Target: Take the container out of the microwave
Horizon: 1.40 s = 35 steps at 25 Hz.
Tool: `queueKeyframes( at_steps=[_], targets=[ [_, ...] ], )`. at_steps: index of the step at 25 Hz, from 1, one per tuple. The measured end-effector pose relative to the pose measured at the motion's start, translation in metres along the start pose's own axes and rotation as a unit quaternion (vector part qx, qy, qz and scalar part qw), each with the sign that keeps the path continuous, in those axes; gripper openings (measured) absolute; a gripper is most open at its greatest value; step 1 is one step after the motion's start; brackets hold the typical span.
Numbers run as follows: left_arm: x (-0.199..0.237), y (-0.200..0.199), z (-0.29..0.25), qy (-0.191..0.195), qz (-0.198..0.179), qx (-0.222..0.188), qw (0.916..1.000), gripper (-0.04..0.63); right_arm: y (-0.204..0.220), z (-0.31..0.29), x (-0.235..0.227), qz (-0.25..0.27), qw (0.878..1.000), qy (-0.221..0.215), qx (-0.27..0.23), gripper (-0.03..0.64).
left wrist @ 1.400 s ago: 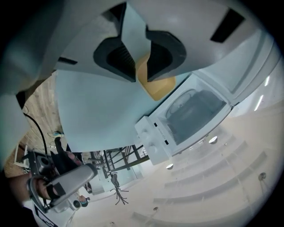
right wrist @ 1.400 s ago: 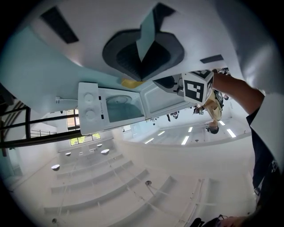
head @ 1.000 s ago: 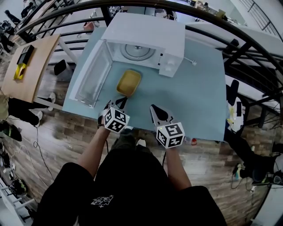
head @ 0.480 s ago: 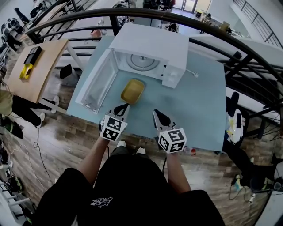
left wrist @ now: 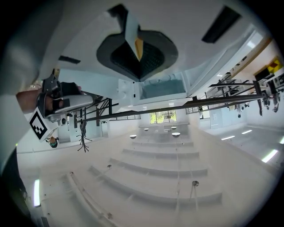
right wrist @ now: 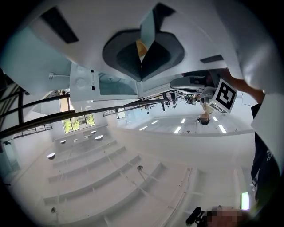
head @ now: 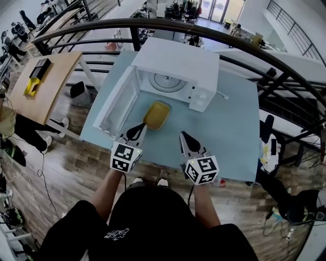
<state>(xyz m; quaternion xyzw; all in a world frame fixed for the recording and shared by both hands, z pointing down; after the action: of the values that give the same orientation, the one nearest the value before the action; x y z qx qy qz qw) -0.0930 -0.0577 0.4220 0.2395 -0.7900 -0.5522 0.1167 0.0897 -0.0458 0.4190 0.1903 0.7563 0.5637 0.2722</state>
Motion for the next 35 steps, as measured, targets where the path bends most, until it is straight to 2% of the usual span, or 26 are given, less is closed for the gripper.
queueKeyframes(
  at_steps=[8, 24, 27, 35],
  targets=[
    [0.026, -0.027, 0.025, 0.025, 0.053, -0.062, 0.9964, 0.006, -0.026, -0.001, 0.013, 0.017, 0.999, 0.029, -0.023, 0.006],
    [0.061, -0.076, 0.068, 0.033, 0.027, -0.149, 0.9879, 0.006, -0.077, 0.003, 0.047, 0.043, 0.993, 0.078, -0.076, 0.006],
    [0.064, -0.085, 0.074, 0.035, 0.012, -0.161, 0.9863, 0.006, -0.085, 0.005, 0.052, 0.048, 0.992, 0.085, -0.086, 0.006],
    [0.075, -0.093, 0.084, 0.037, 0.015, -0.176, 0.9835, 0.006, -0.095, 0.005, 0.064, 0.054, 0.989, 0.093, -0.098, 0.006]
  ],
)
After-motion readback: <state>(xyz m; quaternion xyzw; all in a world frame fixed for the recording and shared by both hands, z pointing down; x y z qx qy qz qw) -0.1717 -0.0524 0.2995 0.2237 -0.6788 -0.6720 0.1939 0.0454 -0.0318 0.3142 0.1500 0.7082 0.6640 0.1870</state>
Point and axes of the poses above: the fingertips, and each gripper's own axes: z backward along the fingers, x to its left, y out of its underside, the point moved 4 cm from there along z, backward along the fingers, and after that the axes turned 1 degree about x, right-handed, at the moved point
